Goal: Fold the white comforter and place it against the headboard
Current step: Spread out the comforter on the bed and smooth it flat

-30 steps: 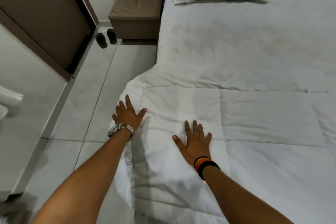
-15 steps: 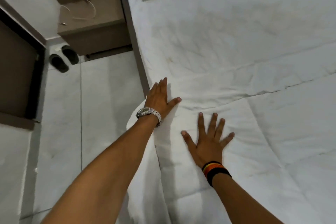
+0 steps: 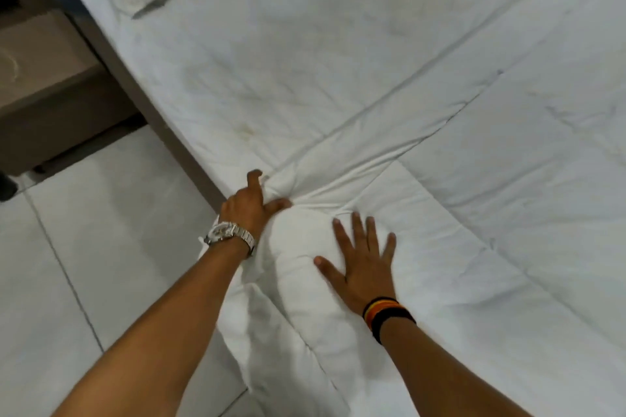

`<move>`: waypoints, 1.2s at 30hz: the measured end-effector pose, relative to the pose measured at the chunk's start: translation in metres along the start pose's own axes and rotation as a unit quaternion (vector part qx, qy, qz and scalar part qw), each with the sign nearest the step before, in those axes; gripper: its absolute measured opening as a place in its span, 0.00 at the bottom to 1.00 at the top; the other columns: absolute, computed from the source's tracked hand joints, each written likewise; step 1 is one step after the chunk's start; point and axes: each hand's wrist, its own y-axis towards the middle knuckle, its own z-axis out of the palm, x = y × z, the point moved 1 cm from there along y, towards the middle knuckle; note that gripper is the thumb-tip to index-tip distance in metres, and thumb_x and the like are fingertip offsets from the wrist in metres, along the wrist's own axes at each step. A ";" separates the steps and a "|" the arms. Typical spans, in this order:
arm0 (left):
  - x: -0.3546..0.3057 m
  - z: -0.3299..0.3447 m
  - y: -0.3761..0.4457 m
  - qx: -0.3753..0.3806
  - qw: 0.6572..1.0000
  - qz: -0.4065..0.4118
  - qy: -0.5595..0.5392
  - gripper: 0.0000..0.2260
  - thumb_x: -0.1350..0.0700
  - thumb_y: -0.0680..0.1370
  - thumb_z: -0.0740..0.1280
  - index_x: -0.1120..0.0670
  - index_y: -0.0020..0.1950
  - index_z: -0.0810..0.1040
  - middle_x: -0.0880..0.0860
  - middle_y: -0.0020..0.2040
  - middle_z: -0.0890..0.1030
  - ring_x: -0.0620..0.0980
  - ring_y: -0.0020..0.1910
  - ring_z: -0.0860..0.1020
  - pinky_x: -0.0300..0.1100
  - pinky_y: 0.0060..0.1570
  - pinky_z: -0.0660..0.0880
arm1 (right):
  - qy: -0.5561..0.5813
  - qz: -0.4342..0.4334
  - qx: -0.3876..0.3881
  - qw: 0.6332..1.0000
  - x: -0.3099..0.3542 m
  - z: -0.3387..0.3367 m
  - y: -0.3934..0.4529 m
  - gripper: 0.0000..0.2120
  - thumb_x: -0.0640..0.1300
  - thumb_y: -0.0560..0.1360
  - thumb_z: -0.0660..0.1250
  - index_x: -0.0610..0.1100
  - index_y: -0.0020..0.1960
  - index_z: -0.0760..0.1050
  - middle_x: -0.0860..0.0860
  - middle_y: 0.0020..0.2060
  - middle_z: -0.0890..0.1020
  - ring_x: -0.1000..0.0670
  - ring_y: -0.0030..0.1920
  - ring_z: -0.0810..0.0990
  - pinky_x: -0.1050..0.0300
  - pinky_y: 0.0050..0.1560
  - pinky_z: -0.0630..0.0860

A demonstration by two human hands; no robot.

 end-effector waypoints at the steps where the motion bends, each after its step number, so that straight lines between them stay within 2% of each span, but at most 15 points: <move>1: -0.002 0.002 -0.001 0.014 1.000 -0.011 -0.023 0.41 0.27 0.72 0.69 0.49 0.76 0.62 0.62 0.58 0.85 0.66 0.57 0.83 0.51 0.48 0.73 | 0.009 0.022 0.006 1.000 -0.003 -0.004 -0.004 0.41 0.77 0.78 0.43 0.58 0.86 0.43 0.50 0.85 0.38 0.44 0.84 0.36 0.28 0.78 0.34; 4: 0.000 0.006 -0.011 0.010 0.997 -0.005 -0.071 0.42 0.26 0.71 0.69 0.48 0.77 0.62 0.61 0.65 0.82 0.66 0.62 0.81 0.55 0.57 0.79 | 0.061 0.130 -0.034 0.989 -0.030 -0.014 -0.050 0.40 0.76 0.79 0.44 0.60 0.85 0.43 0.50 0.85 0.38 0.45 0.84 0.35 0.31 0.78 0.30; 7: 0.005 0.008 -0.030 0.002 0.997 0.021 -0.070 0.47 0.27 0.72 0.69 0.52 0.81 0.60 0.62 0.74 0.76 0.67 0.70 0.75 0.61 0.67 0.75 | 0.119 0.302 -0.108 0.940 -0.076 -0.015 -0.135 0.38 0.73 0.80 0.51 0.59 0.85 0.47 0.46 0.85 0.40 0.44 0.84 0.35 0.34 0.79 0.31; 10: 0.005 0.003 -0.039 0.001 0.998 0.052 -0.037 0.47 0.30 0.73 0.70 0.58 0.81 0.61 0.67 0.74 0.73 0.71 0.71 0.73 0.64 0.69 0.73 | 0.195 0.481 -0.141 0.843 -0.105 -0.002 -0.218 0.42 0.75 0.77 0.53 0.62 0.85 0.45 0.45 0.85 0.36 0.43 0.83 0.32 0.29 0.77 0.32; 12: 0.004 0.003 -0.043 0.007 0.998 0.056 -0.036 0.47 0.32 0.73 0.73 0.57 0.81 0.59 0.69 0.72 0.74 0.74 0.69 0.74 0.66 0.67 0.74 | 0.294 0.548 -0.164 0.766 -0.113 0.012 -0.257 0.47 0.80 0.70 0.53 0.67 0.83 0.39 0.45 0.84 0.34 0.42 0.83 0.32 0.26 0.77 0.36; 15: 0.003 0.007 -0.046 0.021 0.998 0.051 -0.017 0.46 0.33 0.74 0.73 0.55 0.81 0.57 0.73 0.69 0.75 0.77 0.67 0.74 0.68 0.64 0.74 | 0.379 0.579 -0.183 0.698 -0.117 0.032 -0.287 0.55 0.83 0.66 0.60 0.69 0.81 0.34 0.44 0.85 0.39 0.40 0.84 0.42 0.29 0.80 0.47; 19: 0.002 0.005 -0.043 0.035 0.998 0.053 -0.021 0.47 0.29 0.71 0.70 0.51 0.79 0.56 0.71 0.67 0.77 0.75 0.65 0.76 0.67 0.63 0.75 | 0.403 0.610 -0.249 0.635 -0.104 0.053 -0.302 0.63 0.85 0.60 0.66 0.62 0.84 0.40 0.41 0.81 0.60 0.37 0.79 0.63 0.37 0.75 0.66; 21: 0.004 -0.001 -0.044 0.039 0.996 0.078 -0.020 0.47 0.27 0.69 0.69 0.49 0.79 0.57 0.70 0.63 0.80 0.74 0.61 0.79 0.65 0.57 0.76 | 0.398 0.607 -0.289 0.625 -0.086 0.059 -0.308 0.63 0.83 0.60 0.68 0.58 0.84 0.46 0.42 0.77 0.67 0.37 0.75 0.69 0.39 0.72 0.71; 24: 0.010 -0.010 -0.044 0.077 0.993 0.083 -0.022 0.46 0.28 0.69 0.73 0.48 0.79 0.59 0.67 0.65 0.80 0.71 0.60 0.80 0.62 0.55 0.77 | 0.431 0.578 -0.326 0.611 -0.061 0.063 -0.314 0.57 0.74 0.63 0.77 0.51 0.82 0.57 0.45 0.74 0.75 0.40 0.72 0.75 0.44 0.72 0.73; 26: 0.012 -0.022 -0.045 0.103 0.989 0.101 -0.028 0.44 0.28 0.69 0.73 0.47 0.77 0.63 0.65 0.65 0.80 0.69 0.60 0.79 0.58 0.52 0.77 | 0.442 0.570 -0.369 0.586 -0.057 0.046 -0.319 0.49 0.70 0.62 0.80 0.48 0.75 0.68 0.47 0.64 0.82 0.45 0.64 0.81 0.56 0.63 0.76; 29: 0.007 -0.049 -0.040 0.075 0.987 0.135 -0.037 0.40 0.23 0.67 0.70 0.45 0.71 0.67 0.63 0.62 0.82 0.68 0.58 0.80 0.55 0.48 0.75 | 0.380 0.559 -0.460 0.576 -0.061 0.008 -0.344 0.40 0.76 0.59 0.77 0.56 0.62 0.72 0.60 0.47 0.82 0.65 0.46 0.82 0.74 0.44 0.73; 30: 0.008 -0.057 -0.037 0.068 0.988 0.132 -0.032 0.41 0.22 0.67 0.69 0.44 0.70 0.66 0.63 0.61 0.82 0.68 0.57 0.81 0.54 0.48 0.74 | 0.376 0.567 -0.458 0.572 -0.057 0.003 -0.356 0.41 0.80 0.57 0.75 0.59 0.62 0.72 0.62 0.46 0.81 0.66 0.44 0.82 0.74 0.42 0.73; 32: 0.013 -0.065 -0.036 0.099 0.988 0.114 -0.016 0.43 0.22 0.67 0.69 0.44 0.74 0.63 0.64 0.65 0.80 0.69 0.61 0.79 0.56 0.52 0.75 | 0.386 0.600 -0.382 0.588 -0.038 0.012 -0.377 0.49 0.83 0.58 0.70 0.60 0.72 0.67 0.54 0.56 0.83 0.50 0.56 0.83 0.58 0.53 0.78; 34: 0.017 -0.055 -0.040 0.144 0.985 0.085 -0.039 0.48 0.27 0.70 0.72 0.46 0.81 0.56 0.65 0.74 0.74 0.70 0.69 0.75 0.59 0.63 0.74 | 0.392 0.611 -0.296 0.621 -0.025 0.030 -0.373 0.58 0.82 0.63 0.68 0.59 0.83 0.51 0.44 0.76 0.73 0.36 0.72 0.74 0.42 0.71 0.72; 36: 0.017 -0.032 -0.043 0.165 0.981 0.075 -0.064 0.52 0.33 0.72 0.74 0.50 0.85 0.49 0.64 0.79 0.68 0.69 0.75 0.70 0.59 0.71 0.69 | 0.407 0.608 -0.256 0.632 -0.020 0.044 -0.350 0.61 0.83 0.63 0.66 0.61 0.84 0.40 0.40 0.80 0.66 0.33 0.76 0.69 0.37 0.75 0.68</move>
